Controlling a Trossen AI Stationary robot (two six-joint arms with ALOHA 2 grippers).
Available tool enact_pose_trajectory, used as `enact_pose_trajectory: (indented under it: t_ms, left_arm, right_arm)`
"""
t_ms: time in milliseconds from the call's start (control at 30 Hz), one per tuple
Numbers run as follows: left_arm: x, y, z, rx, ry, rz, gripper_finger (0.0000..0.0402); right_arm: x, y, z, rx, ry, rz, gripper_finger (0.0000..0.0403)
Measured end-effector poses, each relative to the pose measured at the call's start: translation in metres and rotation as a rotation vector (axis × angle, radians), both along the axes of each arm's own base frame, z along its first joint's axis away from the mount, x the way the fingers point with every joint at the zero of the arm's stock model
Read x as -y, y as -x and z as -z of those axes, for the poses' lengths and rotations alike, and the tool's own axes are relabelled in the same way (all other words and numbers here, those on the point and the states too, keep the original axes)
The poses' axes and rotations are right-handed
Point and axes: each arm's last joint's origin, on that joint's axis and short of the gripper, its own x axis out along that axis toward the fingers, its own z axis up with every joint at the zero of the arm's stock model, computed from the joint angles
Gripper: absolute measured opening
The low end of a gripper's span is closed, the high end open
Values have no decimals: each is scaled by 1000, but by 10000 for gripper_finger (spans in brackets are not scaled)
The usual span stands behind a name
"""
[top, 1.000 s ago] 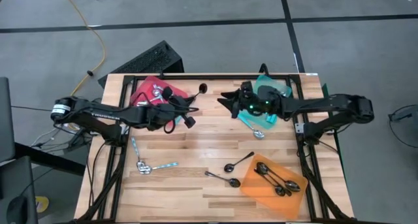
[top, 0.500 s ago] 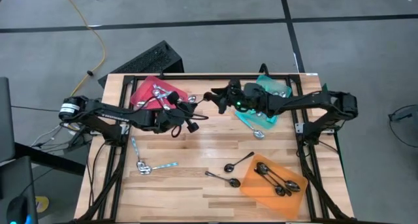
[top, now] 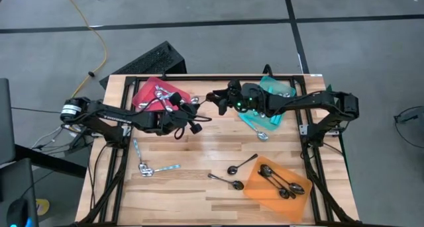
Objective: Sort silverware by color (type)
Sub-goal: Put the black spoon into the orange bin
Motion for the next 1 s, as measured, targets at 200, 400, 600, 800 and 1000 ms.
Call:
enact_pose_trajectory:
  t_ms: [200, 400, 600, 800, 1000]
  left_arm:
    - [0, 0, 0, -10, -6, 9, 0]
    - [0, -1, 0, -17, -7, 26, 0]
    - [1, -2, 0, -8, 15, 65, 0]
    - [2, -3, -3, 40, 62, 125, 30]
    - [3, 6, -24, 104, 72, 159, 86]
  right_arm:
    - [0, 1, 3, -31, -8, -3, 193]
    - [0, 1, 4, -46, -12, -7, 72]
    - [0, 1, 6, -59, -21, -9, 20]
    - [-1, 1, 7, -56, -72, -21, 20]
    - [-1, 14, -17, 26, -53, -19, 20]
